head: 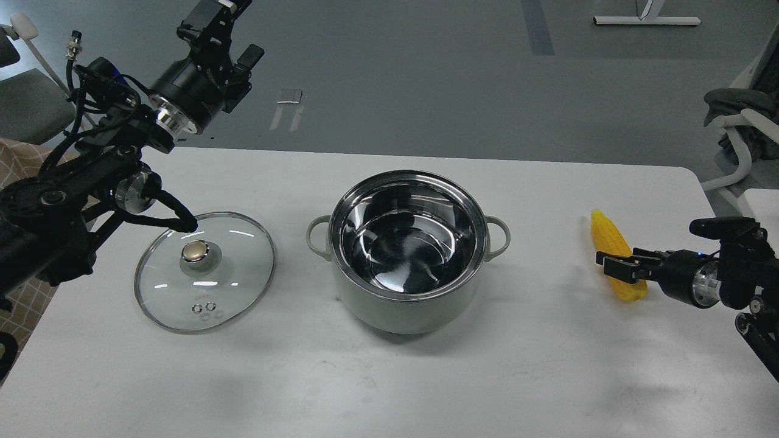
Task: Open pot and put corn in
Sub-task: 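Lift the corn and carry it over the pot with the right gripper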
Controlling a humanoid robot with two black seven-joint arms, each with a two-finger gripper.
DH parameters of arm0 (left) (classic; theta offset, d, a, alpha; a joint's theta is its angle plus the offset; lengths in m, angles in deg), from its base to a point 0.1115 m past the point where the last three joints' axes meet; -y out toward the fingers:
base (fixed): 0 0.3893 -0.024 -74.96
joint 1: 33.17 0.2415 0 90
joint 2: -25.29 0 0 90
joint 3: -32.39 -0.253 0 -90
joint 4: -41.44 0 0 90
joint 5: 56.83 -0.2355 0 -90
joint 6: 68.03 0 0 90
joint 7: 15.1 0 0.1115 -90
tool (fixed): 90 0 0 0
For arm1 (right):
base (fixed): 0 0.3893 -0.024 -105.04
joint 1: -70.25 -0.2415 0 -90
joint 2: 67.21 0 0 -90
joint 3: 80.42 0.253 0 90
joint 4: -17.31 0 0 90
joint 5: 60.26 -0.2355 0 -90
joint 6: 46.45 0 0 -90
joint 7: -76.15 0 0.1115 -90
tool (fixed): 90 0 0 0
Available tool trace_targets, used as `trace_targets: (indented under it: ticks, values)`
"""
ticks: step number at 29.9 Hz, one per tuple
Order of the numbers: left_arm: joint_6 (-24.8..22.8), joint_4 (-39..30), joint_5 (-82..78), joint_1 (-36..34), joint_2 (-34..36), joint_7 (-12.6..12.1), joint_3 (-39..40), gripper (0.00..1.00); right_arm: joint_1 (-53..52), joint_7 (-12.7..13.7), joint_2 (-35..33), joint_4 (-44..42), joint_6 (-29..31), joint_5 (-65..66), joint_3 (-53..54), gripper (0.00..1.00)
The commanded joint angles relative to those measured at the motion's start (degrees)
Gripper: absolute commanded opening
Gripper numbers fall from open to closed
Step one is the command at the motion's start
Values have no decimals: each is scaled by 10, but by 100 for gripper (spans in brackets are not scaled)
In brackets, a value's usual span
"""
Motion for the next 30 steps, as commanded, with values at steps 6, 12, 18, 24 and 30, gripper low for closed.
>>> trace_targets:
  ticks: [6,12,18,24,30]
  values:
    - [0,0,0,2,1,0,1,97,5,0,0,3,1,0,1,21]
    - [0,0,0,2,1,0,1,97,3,1,-14,62,1,0,10,12]
    - [0,0,0,1,1,0,1,97,-12,1,-59,167,10,0,27,12]
    - [0,0,0,0,1,0,0,97,-57,2,-65,243,43,0,23,13]
    - [0,0,0,0,2,0,-1,97,-137,3,-58,263,56,0,-32,13]
